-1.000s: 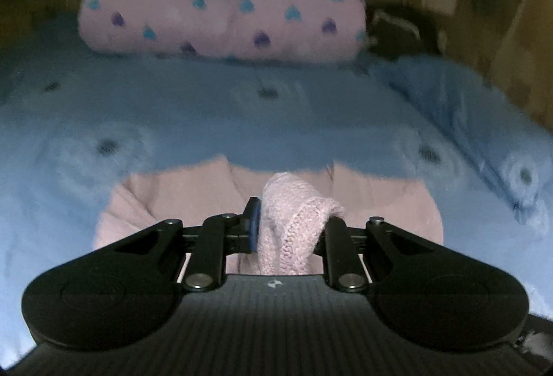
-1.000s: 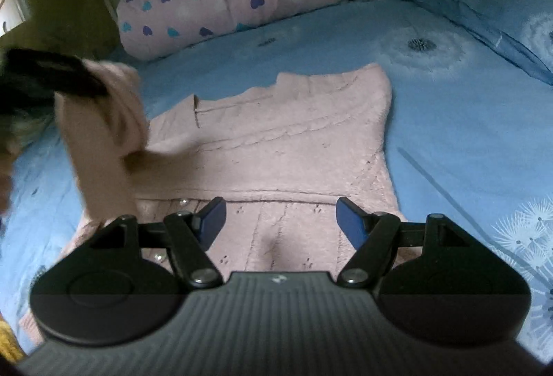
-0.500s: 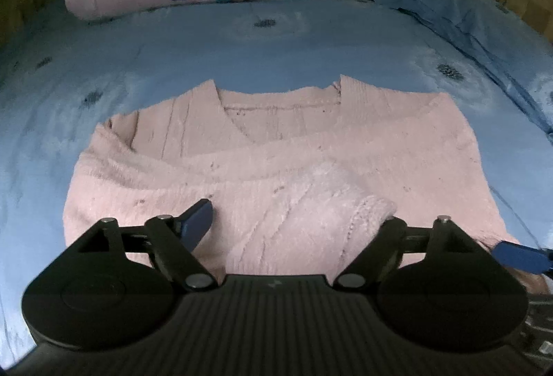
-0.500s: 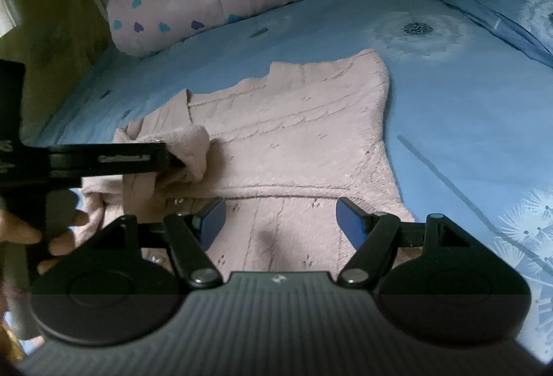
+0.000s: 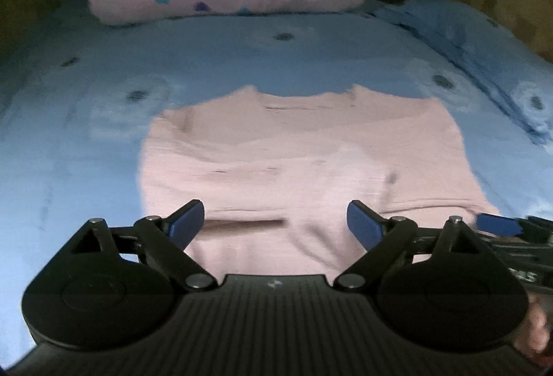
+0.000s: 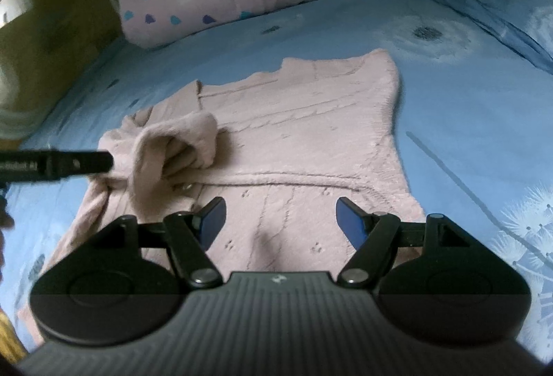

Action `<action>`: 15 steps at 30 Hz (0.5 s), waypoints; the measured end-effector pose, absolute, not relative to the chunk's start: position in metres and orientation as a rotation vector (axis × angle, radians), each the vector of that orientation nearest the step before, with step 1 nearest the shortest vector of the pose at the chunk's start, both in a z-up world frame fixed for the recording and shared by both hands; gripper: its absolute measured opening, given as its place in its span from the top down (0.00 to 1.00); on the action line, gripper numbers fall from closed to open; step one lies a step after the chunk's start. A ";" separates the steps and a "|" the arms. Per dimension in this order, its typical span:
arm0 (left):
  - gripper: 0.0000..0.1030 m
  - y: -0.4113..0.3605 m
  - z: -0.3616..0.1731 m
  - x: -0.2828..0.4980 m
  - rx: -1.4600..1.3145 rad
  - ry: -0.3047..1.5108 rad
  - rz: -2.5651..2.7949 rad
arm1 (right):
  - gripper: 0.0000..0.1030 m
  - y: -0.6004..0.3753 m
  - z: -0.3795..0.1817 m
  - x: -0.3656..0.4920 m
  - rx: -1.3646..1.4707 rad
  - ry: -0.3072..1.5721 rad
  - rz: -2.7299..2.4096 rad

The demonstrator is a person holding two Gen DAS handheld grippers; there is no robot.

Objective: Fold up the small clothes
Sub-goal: 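Move the right gripper to the folded sleeve cuff and close on it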

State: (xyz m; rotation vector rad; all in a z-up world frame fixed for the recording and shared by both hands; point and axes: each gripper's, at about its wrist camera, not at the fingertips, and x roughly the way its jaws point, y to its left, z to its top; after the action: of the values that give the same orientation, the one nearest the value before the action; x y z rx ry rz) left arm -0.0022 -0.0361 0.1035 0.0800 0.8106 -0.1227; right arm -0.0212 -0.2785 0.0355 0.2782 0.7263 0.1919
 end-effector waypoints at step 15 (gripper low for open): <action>0.10 0.048 0.067 0.022 0.019 0.756 0.076 | 0.30 -0.216 0.045 -0.029 0.150 0.605 0.394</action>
State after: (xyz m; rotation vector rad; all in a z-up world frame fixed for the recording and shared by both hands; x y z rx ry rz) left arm 0.0215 0.0479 0.0673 0.0186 0.7557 0.0761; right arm -0.0290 -0.2162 0.0448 0.1503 0.6055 0.3938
